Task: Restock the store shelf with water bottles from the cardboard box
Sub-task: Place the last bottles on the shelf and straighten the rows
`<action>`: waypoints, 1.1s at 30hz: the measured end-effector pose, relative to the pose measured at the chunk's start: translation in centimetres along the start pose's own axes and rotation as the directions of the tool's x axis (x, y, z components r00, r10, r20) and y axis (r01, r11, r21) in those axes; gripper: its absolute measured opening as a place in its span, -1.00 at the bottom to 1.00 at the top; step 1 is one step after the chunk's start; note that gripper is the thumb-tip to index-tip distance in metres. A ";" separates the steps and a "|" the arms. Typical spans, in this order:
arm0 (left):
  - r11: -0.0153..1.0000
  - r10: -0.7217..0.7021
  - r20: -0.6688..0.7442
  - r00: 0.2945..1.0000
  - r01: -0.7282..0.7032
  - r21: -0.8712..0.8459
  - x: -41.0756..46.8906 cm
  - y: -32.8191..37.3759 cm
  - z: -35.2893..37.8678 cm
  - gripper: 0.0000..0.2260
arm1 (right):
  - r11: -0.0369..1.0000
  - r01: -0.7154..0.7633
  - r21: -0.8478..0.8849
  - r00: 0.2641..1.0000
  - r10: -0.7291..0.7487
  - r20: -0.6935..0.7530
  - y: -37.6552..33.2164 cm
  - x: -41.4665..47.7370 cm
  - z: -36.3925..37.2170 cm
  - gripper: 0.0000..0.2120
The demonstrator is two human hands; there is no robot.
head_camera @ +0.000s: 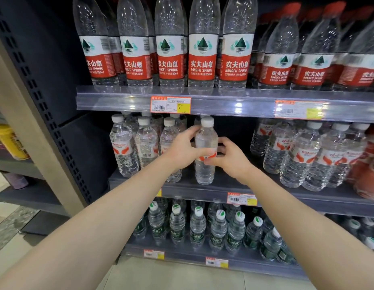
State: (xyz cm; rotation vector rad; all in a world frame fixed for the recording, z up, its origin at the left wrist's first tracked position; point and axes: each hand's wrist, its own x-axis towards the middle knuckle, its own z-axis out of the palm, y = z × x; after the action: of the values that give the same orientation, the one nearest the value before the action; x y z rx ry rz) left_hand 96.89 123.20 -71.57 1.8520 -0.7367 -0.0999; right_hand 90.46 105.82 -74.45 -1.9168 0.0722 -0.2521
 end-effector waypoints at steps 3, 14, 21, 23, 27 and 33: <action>0.996 -0.083 -0.014 0.996 0.083 0.010 -0.7 -1.5 0.8 -0.28 | 1.000 -0.009 -0.010 1.000 0.008 -0.022 1.1 0.5 0.6 -0.36; 0.975 -0.085 -0.214 0.973 0.126 0.183 -1.8 -3.7 2.0 -0.53 | 0.994 -0.016 -0.104 0.995 0.006 -0.098 2.8 1.2 1.8 -0.26; 0.978 -0.098 -0.239 0.966 0.138 0.158 -1.8 -3.7 2.4 -0.51 | 0.996 -0.010 -0.083 0.989 -0.003 -0.147 3.2 0.9 3.1 -0.30; 0.977 -0.103 -0.240 0.965 0.144 0.157 -1.7 -3.8 2.4 -0.50 | 0.996 -0.007 -0.092 0.984 -0.010 -0.178 3.5 0.7 3.6 -0.30; 0.978 -0.121 -0.243 0.963 0.157 0.134 -1.3 -4.8 2.4 -0.51 | 0.995 0.020 -0.102 0.971 -0.044 -0.236 4.5 0.2 4.8 -0.30; 0.980 -0.121 -0.224 0.967 0.153 0.130 -1.7 -4.6 2.2 -0.54 | 0.995 0.038 -0.091 0.972 -0.058 -0.228 4.6 0.3 4.7 -0.30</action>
State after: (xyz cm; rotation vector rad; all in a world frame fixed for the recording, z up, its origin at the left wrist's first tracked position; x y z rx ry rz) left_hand 96.70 123.32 -76.91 2.0158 -0.4756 0.0670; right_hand 92.05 108.48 -80.25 -1.9692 0.1945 -0.5109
